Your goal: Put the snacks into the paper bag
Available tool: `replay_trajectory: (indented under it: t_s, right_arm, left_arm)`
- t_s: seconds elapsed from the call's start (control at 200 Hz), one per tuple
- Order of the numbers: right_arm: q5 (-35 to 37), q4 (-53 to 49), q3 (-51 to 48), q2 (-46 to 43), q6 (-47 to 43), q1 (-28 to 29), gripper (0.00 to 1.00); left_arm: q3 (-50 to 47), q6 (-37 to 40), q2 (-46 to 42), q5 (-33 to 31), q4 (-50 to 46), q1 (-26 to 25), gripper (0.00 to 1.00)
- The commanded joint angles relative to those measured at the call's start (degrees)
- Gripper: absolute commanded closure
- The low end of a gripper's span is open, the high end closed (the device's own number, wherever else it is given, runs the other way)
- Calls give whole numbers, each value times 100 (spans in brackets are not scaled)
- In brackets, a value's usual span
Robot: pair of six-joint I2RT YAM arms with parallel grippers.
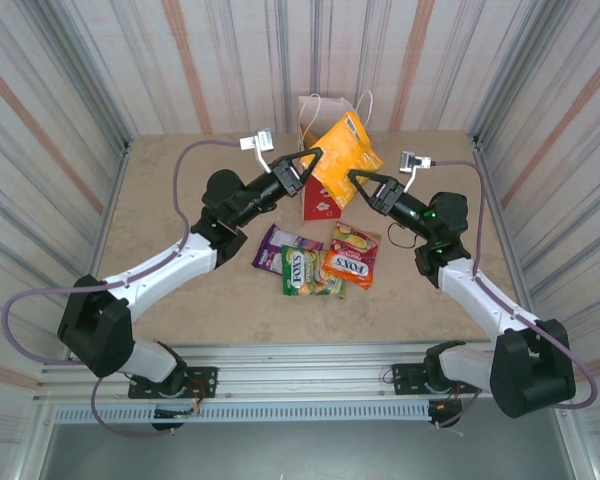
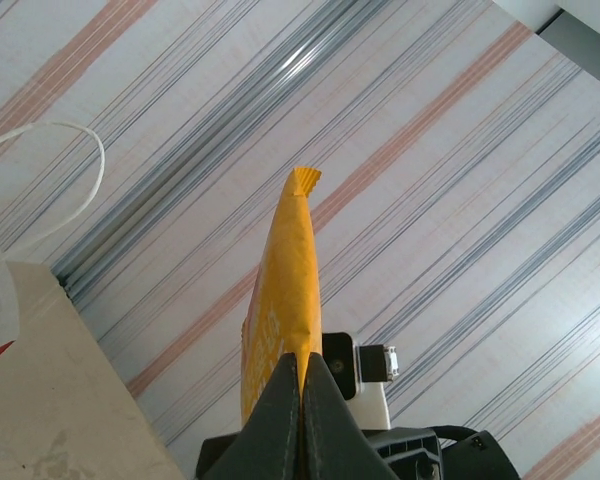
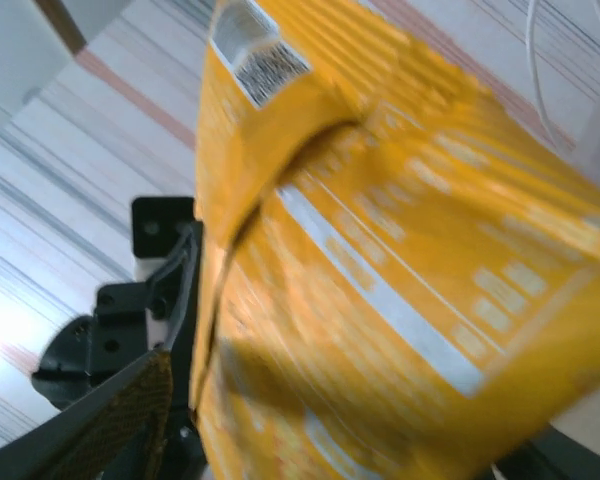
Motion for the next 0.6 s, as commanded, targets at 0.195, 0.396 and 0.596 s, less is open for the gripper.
replay_trajectory:
  t_s: [0.195,0.396,0.596]
  right_arm:
    - [569,192,273,23,-161,58,69]
    - [780,-462,512,-58,-443,94,85]
    - [1433,-1947,1036,-300,-1360,232,90]
  left_arm:
    - [-141,236,-219,-464,-270,-24,96]
    - [-90,340,-245,-592,-617,6,86]
    - [-112,334,-361,-664,-1169,201,60]
